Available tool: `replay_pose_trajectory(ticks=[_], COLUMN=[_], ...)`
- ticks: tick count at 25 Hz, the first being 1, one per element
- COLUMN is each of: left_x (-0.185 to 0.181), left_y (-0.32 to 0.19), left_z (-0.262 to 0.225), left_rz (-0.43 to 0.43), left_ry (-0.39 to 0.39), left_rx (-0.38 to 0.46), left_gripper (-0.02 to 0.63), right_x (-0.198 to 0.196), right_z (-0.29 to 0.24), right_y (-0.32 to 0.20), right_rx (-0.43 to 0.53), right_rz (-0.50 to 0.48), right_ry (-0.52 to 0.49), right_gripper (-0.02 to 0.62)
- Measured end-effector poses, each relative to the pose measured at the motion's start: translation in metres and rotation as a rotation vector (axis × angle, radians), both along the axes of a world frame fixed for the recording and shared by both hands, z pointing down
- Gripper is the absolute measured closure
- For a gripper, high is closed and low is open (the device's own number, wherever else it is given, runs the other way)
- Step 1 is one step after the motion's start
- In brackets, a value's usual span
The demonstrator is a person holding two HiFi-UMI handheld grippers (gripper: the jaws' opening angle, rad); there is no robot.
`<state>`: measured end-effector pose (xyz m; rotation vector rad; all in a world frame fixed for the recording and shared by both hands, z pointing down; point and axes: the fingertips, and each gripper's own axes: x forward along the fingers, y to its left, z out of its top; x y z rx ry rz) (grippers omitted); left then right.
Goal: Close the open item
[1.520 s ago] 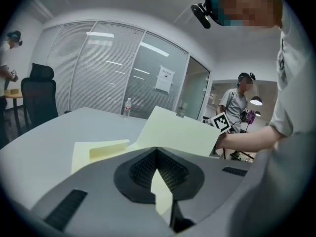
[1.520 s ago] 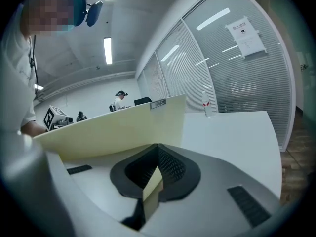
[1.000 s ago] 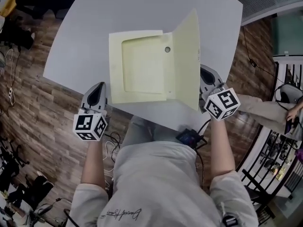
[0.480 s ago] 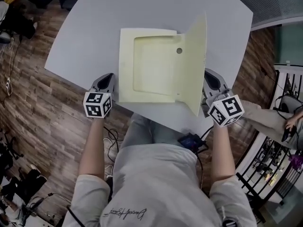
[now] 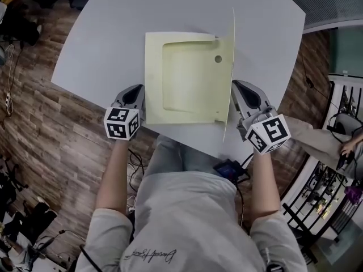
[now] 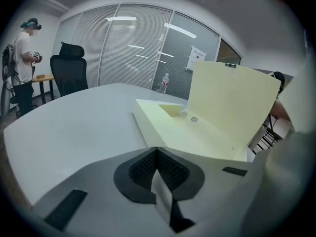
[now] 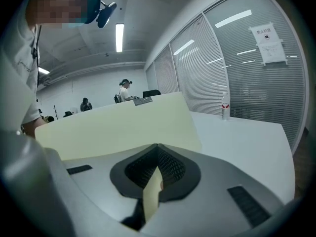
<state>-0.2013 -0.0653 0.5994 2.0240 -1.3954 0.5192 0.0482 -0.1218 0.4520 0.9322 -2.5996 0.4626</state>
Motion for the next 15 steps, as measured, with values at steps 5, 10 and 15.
replay_pose_trajectory(ticks=[5, 10, 15], left_x=[0.012, 0.020, 0.027], left_y=[-0.004, -0.005, -0.011], left_z=[-0.001, 0.001, -0.001], left_rz=[0.015, 0.022, 0.022], left_ry=[0.015, 0.028, 0.032], left_rx=[-0.001, 0.000, 0.005], left_gripper=[0.597, 0.597, 0.597], right_x=[-0.012, -0.028, -0.042], right_z=[0.002, 0.012, 0.027], right_y=[0.004, 0.009, 0.013], right_rx=[0.003, -0.002, -0.023], right_rz=[-0.036, -0.077, -0.123], right_ry=[0.035, 0.101, 0.190], right_gripper=[0.582, 0.582, 0.583])
